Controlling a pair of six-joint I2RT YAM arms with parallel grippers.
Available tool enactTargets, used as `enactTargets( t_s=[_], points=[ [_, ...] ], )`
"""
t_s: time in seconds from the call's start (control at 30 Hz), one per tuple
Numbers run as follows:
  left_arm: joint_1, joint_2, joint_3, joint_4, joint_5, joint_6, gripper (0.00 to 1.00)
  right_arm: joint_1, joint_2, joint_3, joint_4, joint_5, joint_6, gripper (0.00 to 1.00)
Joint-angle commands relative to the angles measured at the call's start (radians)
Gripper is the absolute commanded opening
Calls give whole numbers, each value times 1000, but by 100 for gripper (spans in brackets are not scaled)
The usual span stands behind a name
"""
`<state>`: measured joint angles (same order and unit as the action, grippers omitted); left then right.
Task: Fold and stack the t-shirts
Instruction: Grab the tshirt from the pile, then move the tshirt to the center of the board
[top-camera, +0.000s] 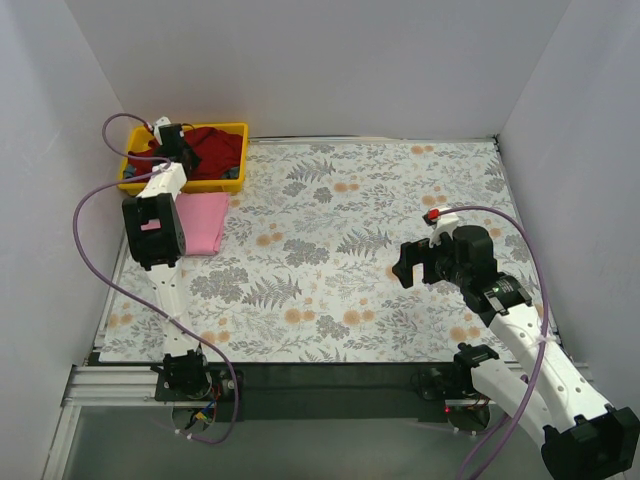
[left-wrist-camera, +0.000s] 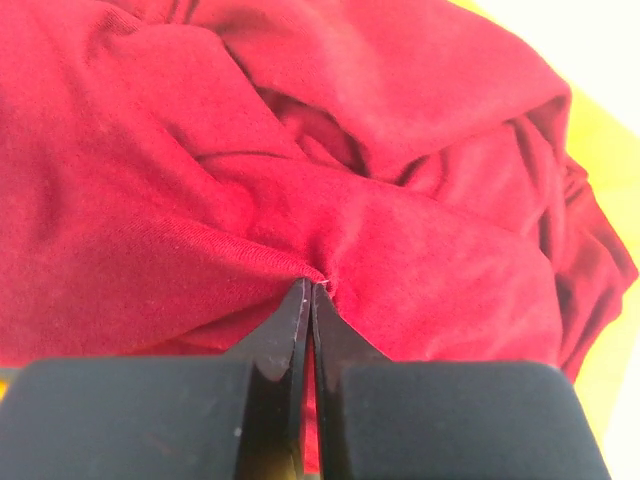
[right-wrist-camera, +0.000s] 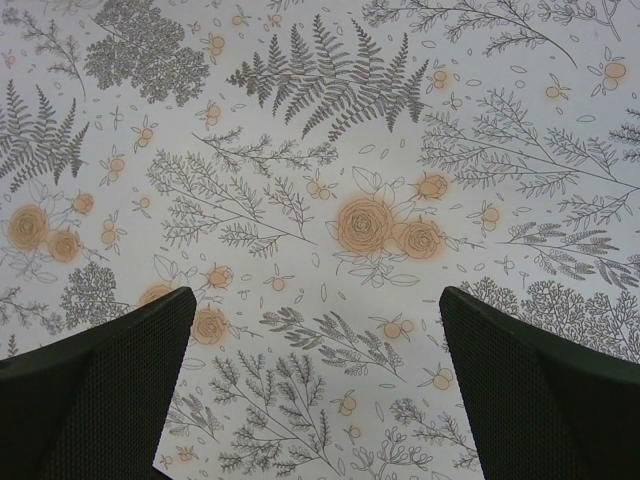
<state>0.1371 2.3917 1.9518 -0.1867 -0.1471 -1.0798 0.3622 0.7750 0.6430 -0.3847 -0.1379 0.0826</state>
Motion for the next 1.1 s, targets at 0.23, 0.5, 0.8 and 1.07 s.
enactTargets(
  t_s=[0.23,0.5,0.8,1.07],
  points=[
    [-4,-307,-80,105,76,-20,0,4,-9,21,43,-11,2,98],
    [-13,-384,-18,95,277,-100,0,4,-26,20,43,-2,-3,98],
    [-292,-420,94,53,561,-190,0,3,-130,44,44,208,43,98],
    [-484,-431,338,-2,699,-233,0,4,-249,72,44,334,6,98]
  ],
)
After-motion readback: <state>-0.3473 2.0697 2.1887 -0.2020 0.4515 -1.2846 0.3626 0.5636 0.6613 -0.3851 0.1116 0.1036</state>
